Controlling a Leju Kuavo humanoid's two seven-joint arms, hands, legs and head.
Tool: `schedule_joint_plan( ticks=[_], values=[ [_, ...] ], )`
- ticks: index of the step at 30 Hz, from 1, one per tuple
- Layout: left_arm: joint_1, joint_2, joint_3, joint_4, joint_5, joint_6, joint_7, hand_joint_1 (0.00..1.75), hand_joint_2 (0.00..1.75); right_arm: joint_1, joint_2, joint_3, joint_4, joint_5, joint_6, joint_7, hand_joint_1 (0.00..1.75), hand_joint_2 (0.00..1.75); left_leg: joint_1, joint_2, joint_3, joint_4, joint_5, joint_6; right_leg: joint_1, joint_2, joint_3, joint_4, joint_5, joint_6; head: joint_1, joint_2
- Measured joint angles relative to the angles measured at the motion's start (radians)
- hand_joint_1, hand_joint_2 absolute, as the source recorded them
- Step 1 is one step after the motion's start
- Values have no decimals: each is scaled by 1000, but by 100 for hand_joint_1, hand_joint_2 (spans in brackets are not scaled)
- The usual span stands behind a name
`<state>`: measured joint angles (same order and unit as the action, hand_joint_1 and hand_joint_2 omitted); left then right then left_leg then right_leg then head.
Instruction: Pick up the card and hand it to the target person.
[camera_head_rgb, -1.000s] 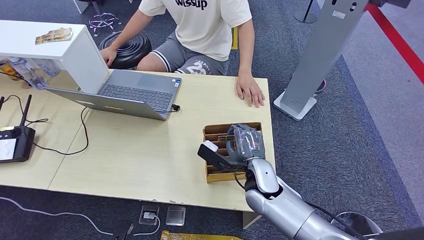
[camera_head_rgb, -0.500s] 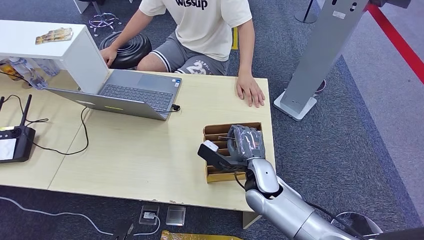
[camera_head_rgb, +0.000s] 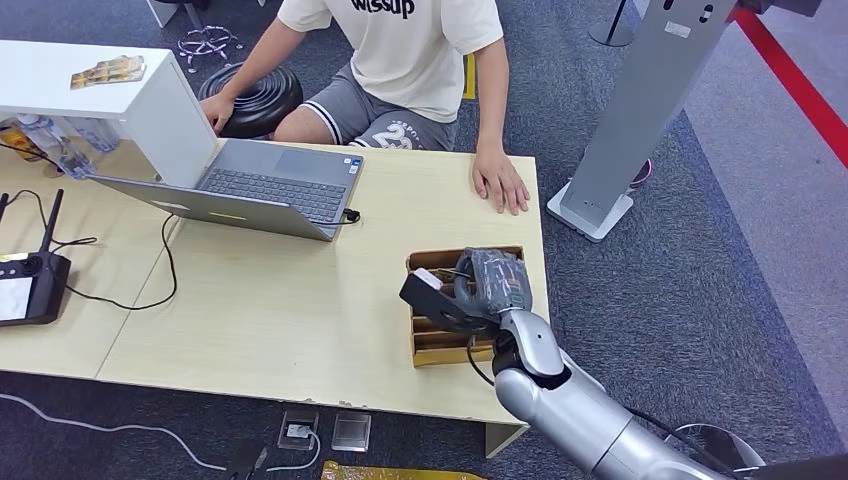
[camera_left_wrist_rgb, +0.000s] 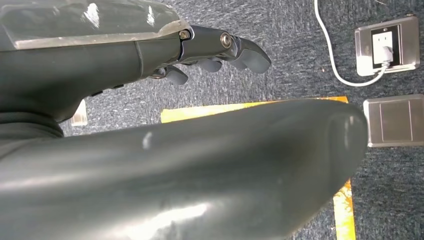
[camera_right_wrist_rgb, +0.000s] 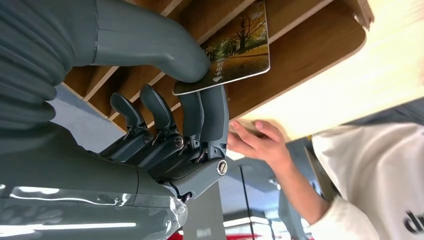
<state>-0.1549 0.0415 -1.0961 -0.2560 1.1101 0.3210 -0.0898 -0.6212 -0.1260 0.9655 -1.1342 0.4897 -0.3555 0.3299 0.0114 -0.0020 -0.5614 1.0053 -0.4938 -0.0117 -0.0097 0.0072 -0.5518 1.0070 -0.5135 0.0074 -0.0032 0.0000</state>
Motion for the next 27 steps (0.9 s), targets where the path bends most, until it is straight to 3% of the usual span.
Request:
schedule_joint_plan(
  ticks=[8,14,19,27],
  values=[
    [10,5,0,0,11,1,-5,0,0,-34,-55,-34,-163,-30,93,97,152,175,0,0,0,0,0,0,0,0,0,0,0,0,0,0],
    [19,6,2,0,23,2,-16,0,0,-45,-83,-53,-280,-3,103,106,152,175,0,0,0,0,0,0,0,0,0,0,0,0,0,0],
    [20,6,9,0,24,2,-20,0,0,-38,-90,-68,-336,35,62,51,152,175,0,0,0,0,0,0,0,0,0,0,0,0,0,0],
    [16,2,15,0,17,-10,-29,0,0,-13,-91,-104,-343,99,-112,-98,152,175,0,0,0,0,0,0,0,0,0,0,0,0,1,0]
  ],
)
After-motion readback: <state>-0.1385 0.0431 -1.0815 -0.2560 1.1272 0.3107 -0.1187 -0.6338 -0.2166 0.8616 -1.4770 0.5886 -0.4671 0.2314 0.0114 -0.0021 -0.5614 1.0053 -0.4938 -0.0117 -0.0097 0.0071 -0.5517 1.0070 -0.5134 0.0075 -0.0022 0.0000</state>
